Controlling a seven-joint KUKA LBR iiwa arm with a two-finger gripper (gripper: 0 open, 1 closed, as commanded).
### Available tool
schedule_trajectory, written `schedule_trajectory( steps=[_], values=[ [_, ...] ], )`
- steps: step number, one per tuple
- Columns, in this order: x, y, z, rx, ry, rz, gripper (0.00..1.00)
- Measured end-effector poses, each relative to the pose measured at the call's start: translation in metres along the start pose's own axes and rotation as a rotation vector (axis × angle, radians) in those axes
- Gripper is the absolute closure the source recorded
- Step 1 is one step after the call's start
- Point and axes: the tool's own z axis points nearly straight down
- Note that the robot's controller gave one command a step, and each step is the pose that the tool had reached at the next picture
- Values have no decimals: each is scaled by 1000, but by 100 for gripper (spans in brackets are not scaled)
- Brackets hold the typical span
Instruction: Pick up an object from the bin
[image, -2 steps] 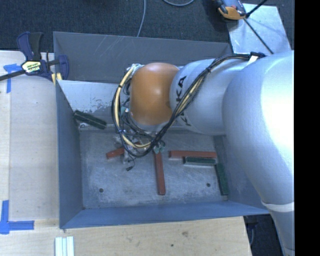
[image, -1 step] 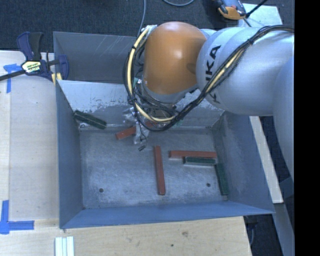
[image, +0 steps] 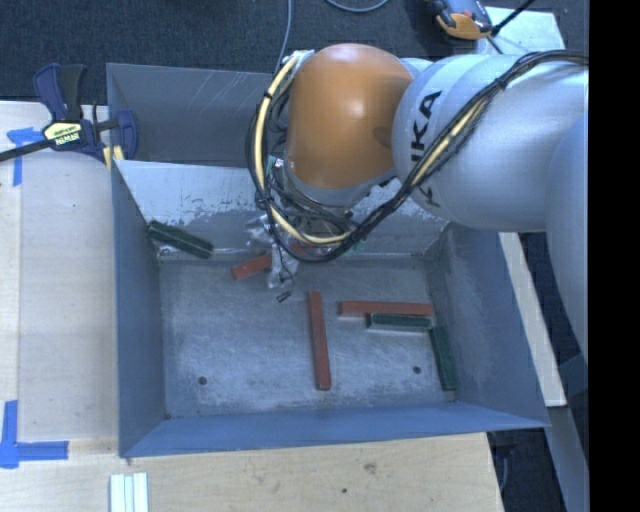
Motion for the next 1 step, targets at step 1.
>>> schedule_trajectory(
  steps=[1],
  values=[
    [14, -4, -40, -3, 9, -4, 100]
  ],
)
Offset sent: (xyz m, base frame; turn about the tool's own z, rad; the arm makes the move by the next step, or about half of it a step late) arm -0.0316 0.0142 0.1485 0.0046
